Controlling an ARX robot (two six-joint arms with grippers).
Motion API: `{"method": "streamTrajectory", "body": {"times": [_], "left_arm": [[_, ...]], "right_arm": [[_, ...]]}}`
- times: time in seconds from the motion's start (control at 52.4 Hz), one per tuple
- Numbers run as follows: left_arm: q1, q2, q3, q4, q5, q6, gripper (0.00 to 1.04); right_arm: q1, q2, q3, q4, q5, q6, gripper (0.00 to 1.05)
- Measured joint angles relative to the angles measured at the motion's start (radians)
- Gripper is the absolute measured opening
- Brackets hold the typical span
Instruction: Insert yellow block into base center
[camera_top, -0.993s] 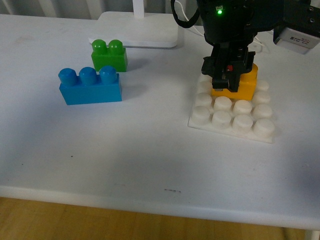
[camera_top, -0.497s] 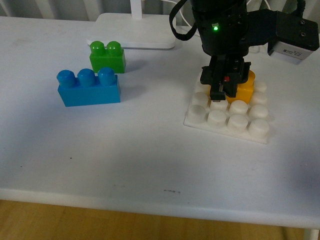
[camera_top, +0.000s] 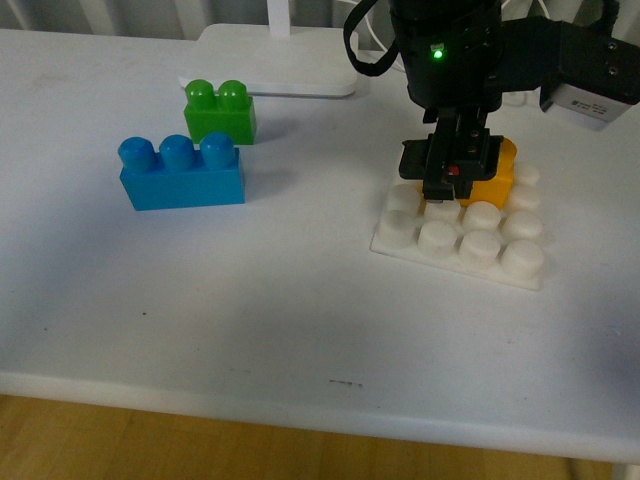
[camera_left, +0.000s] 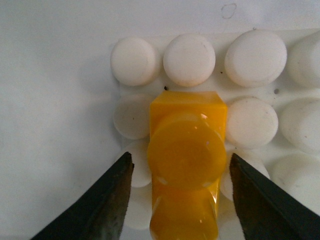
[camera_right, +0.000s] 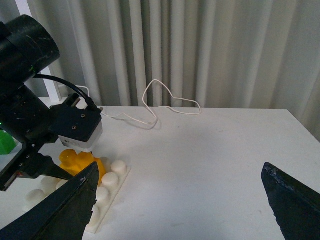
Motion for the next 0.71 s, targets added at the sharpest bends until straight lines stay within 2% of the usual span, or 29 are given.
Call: {"method": "streamTrajectory", "body": {"times": [0.267, 0.458, 0.63, 0.707], "left_arm": [[0.011, -0.184, -0.121, 0.085, -0.011, -0.007, 1.0], [0.027, -0.392, -0.334, 0.291, -0.079, -0.005, 0.98], [0.05, -0.611, -0.634, 0.622, -0.185, -0.08, 0.98], [0.069, -0.745, -0.816, 0.817, -0.263, -0.151, 0.98]], "right_arm": [[0.0, 0.0, 0.0, 0.0, 0.0, 0.0, 0.95], [0.0, 0.0, 0.0, 0.0, 0.0, 0.0, 0.95], [0.0, 0.0, 0.0, 0.0, 0.0, 0.0, 0.95], [0.0, 0.0, 0.0, 0.0, 0.0, 0.0, 0.95]]}}
